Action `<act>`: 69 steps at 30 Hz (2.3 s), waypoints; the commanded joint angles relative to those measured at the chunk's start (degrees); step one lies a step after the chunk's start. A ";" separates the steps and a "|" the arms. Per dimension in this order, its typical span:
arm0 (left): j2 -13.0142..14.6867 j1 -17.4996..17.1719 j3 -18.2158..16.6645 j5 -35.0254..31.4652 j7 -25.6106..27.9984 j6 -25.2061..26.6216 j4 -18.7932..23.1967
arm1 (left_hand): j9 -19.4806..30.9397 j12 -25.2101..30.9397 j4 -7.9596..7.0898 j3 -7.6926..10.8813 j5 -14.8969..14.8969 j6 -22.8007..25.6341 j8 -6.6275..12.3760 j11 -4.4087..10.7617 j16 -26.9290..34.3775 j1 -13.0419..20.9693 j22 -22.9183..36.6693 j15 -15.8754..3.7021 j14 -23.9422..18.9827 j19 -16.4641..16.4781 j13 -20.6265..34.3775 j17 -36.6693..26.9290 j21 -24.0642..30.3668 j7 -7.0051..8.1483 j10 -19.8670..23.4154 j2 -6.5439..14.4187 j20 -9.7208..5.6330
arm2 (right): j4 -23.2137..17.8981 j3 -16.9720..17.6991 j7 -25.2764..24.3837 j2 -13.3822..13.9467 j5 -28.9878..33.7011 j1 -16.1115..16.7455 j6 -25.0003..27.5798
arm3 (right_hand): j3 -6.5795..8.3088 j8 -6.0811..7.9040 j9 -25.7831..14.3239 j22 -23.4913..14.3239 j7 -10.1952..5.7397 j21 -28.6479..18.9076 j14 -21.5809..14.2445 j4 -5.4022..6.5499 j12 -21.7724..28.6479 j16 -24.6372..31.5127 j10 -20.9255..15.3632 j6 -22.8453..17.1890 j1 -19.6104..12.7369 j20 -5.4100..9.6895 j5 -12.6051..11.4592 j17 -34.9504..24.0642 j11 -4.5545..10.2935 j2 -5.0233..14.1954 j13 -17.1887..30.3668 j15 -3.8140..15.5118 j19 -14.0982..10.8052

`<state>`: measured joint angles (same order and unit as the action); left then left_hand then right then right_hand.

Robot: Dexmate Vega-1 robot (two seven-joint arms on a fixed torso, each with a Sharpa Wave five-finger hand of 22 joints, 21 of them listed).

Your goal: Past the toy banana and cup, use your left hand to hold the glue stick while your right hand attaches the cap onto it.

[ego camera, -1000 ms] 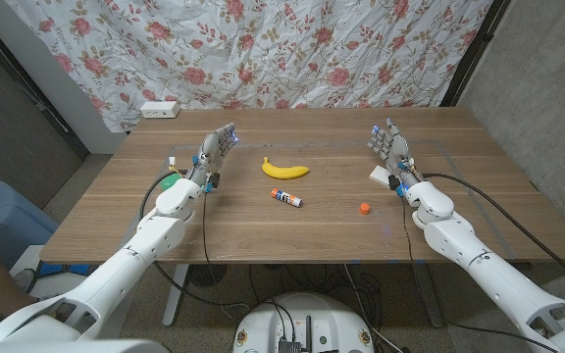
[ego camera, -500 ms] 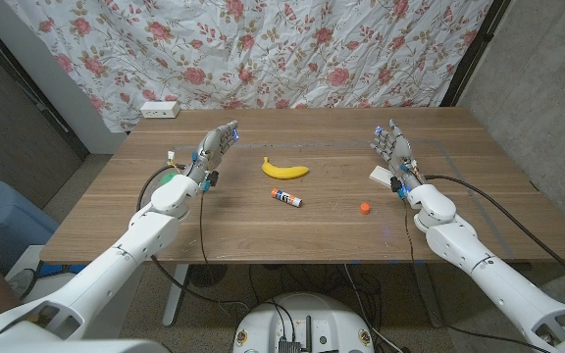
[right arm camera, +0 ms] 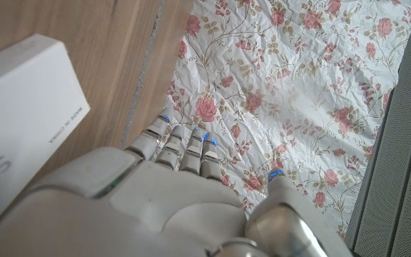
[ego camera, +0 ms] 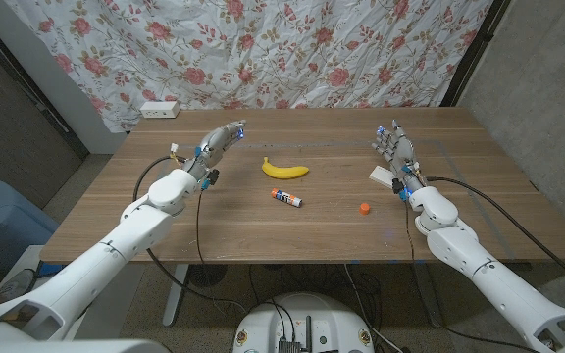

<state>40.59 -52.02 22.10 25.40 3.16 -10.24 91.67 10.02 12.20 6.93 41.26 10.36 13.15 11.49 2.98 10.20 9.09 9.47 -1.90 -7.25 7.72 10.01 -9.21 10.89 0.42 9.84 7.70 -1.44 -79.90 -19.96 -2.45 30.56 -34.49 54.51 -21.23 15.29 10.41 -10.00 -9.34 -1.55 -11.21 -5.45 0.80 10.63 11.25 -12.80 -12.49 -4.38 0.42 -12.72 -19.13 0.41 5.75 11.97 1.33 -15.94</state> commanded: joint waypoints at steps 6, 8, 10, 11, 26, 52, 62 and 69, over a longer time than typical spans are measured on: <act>8.96 -2.05 -0.67 -7.88 0.36 5.72 10.26 | 0.03 0.32 2.88 0.00 -0.50 3.38 0.40 2.22 0.25 2.41 0.02 -1.79 -1.45 1.19 0.17 -0.21 0.05 1.76 2.86 -0.54 -1.06 | 0.85 0.41 0.74 0.08 -0.11 0.38 -1.50 | 0.43 0.40 -0.12 -0.16 0.26 0.12 -0.29 0.10 0.33 0.17 -0.25 -0.65 0.06 0.51 -0.39 0.09 -0.18 0.42 -0.17 0.46 -0.13; 9.73 -2.22 -0.74 -8.40 0.12 6.56 11.17 | 0.03 0.30 3.19 0.03 -0.45 3.61 0.38 2.54 0.21 2.78 0.00 -1.98 -1.53 1.19 0.17 -0.21 -0.02 2.03 3.12 -0.69 -1.29 | 0.55 0.30 0.47 0.39 0.30 0.50 -1.14 | 0.43 0.39 -0.11 -0.16 0.26 0.13 -0.30 0.18 0.37 0.18 -0.35 -0.65 0.16 0.53 -0.41 0.13 -0.23 0.47 -0.21 0.52 -0.14; 10.48 -2.21 -0.66 -9.00 -0.57 6.66 11.69 | 0.02 0.24 3.67 0.11 -0.35 4.08 0.40 3.01 0.12 3.55 -0.03 -2.01 -1.60 1.19 0.17 -0.21 -0.14 3.00 3.55 -1.00 -1.64 | 0.34 0.32 0.30 0.49 0.35 0.68 -1.00 | 0.44 0.39 -0.11 -0.16 0.26 0.17 -0.28 0.25 0.38 0.18 -0.37 -0.67 0.26 0.55 -0.43 0.18 -0.17 0.51 -0.25 0.59 -0.10; 11.14 -2.17 -0.59 -9.69 -0.59 7.76 12.56 | 0.02 0.23 3.81 0.15 -0.31 4.25 0.40 3.27 0.11 3.88 -0.03 -1.99 -1.66 1.19 0.17 -0.21 -0.18 3.34 3.78 -1.12 -1.67 | 0.28 0.35 0.37 0.52 0.21 0.77 -0.95 | 0.44 0.40 -0.11 -0.16 0.29 0.19 -0.29 0.28 0.39 0.19 -0.39 -0.70 0.30 0.60 -0.44 0.21 -0.19 0.52 -0.27 0.55 -0.09; 16.55 0.13 1.46 -18.68 -4.38 12.42 18.11 | 0.01 -0.01 4.53 0.11 -0.02 9.00 1.13 6.56 -0.17 10.36 -0.12 -2.91 -2.43 1.46 0.15 -0.22 -0.54 6.53 7.48 -5.28 -3.42 | -0.73 1.24 -0.50 1.40 0.18 2.69 -1.38 | 0.68 0.44 -0.10 -0.15 0.36 0.32 -0.33 0.36 0.45 0.16 -0.59 -0.96 0.38 0.72 -0.55 0.66 -0.01 0.71 -0.50 0.70 -0.04; 21.78 6.05 5.46 -35.09 -15.30 17.14 26.42 | 0.16 -0.79 4.21 -1.60 0.19 13.35 1.95 9.21 -0.03 20.41 -0.06 -5.29 -1.67 -1.82 0.14 -0.32 -0.73 9.49 11.70 -13.98 -4.65 | -3.79 2.56 -1.62 3.57 0.39 5.53 -0.59 | 1.42 0.47 -0.09 -0.14 0.21 0.47 -0.04 -0.41 0.42 -0.10 -0.59 -1.31 -0.46 0.67 -0.66 1.81 0.08 0.52 -0.81 0.14 -0.10; 21.07 9.37 8.13 -43.15 -20.55 18.56 28.23 | 0.17 -1.26 4.09 -2.13 0.09 13.47 1.79 9.42 -0.02 23.09 -0.04 -5.69 -1.59 -2.78 0.13 -0.34 -0.81 10.67 11.71 -15.50 -4.44 | -3.49 2.86 -1.48 3.14 -0.35 5.68 -0.82 | 1.66 0.13 -0.09 -0.15 0.22 0.54 -0.18 -0.71 0.32 -0.03 -0.37 -0.52 -0.66 0.54 -0.62 2.28 0.03 0.36 -0.91 0.47 -0.03; 19.36 10.82 10.34 -49.47 -22.30 18.53 28.66 | 0.16 -1.26 3.93 -2.80 -0.13 13.55 1.69 9.41 0.20 24.44 -0.03 -5.96 -2.21 -2.87 0.13 -0.34 -0.68 10.54 12.35 -16.41 -3.81 | -2.12 2.89 -1.41 2.53 -0.05 5.05 -1.87 | 1.93 0.04 -0.08 -0.14 0.19 0.60 -1.57 -0.98 0.40 0.43 -0.56 -0.10 -0.90 0.63 -0.60 2.76 0.12 0.34 -1.00 -0.02 0.10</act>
<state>61.61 -43.90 29.41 -14.93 -15.19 7.64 118.99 10.01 11.02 10.86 38.90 10.18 26.51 13.25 12.48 10.20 32.53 9.34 -2.05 -9.01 5.13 10.00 -9.49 10.19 10.77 21.39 -8.50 -1.95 -83.27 -17.26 -3.94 33.70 -34.50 59.97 -22.00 16.96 10.41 -9.98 -9.35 -1.13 -10.81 -6.39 0.07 10.63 11.25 -12.79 -12.86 -4.40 1.03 -13.15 -16.48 0.41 5.73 10.92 1.63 -15.95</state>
